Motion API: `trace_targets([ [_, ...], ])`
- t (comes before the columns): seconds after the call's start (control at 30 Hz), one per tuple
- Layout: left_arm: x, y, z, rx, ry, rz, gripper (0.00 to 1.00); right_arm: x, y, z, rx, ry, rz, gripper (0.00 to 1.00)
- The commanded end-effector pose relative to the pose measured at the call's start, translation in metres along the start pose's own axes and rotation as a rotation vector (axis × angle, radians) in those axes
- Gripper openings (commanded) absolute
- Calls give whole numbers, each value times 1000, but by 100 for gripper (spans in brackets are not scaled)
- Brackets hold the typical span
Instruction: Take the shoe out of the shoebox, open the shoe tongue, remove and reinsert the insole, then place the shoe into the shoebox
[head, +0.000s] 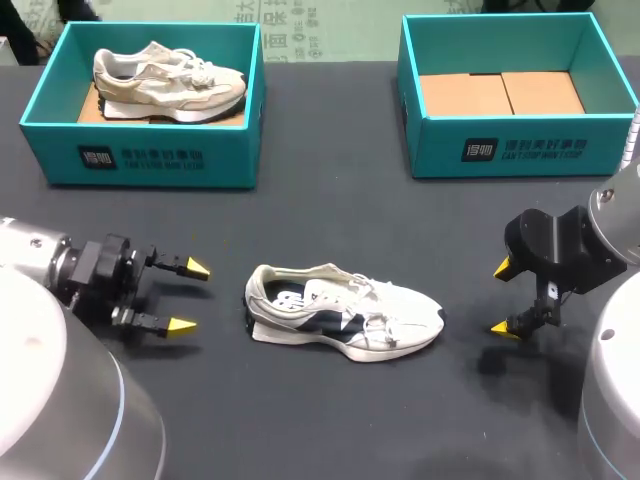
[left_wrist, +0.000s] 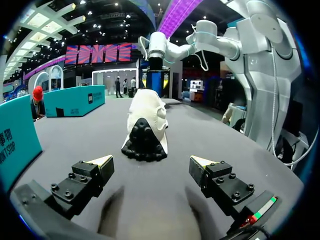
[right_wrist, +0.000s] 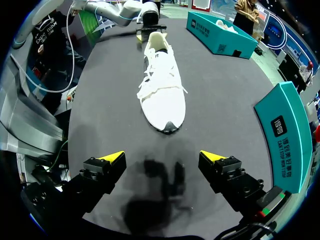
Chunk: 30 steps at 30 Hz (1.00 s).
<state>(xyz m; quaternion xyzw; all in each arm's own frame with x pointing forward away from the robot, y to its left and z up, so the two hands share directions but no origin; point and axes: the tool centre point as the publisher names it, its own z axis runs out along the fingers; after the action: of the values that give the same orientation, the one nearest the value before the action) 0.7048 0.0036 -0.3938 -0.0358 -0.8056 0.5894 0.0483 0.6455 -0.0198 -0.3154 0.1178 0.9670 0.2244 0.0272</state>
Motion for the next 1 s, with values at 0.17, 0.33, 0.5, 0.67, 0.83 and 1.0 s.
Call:
trace_targets([
  [0.17, -5, -2, 15, 1, -8, 4, 100, 2, 0, 0, 1, -3, 0, 100],
  [0.33, -12, 1, 24, -1, -10, 9, 100, 2, 0, 0, 1, -3, 0, 100],
  [0.5, -18, 2, 31, 2, -4, 4, 100, 2, 0, 0, 1, -3, 0, 100],
  [0.67, -24, 4, 42, 0, 4, -1, 100, 2, 0, 0, 1, -3, 0, 100],
  [0.83, -28, 5, 50, 8, 12, -10, 100, 2, 0, 0, 1, -3, 0, 100],
  [1.0, -29, 3, 58, 20, 19, -17, 100, 2, 0, 0, 1, -3, 0, 100],
])
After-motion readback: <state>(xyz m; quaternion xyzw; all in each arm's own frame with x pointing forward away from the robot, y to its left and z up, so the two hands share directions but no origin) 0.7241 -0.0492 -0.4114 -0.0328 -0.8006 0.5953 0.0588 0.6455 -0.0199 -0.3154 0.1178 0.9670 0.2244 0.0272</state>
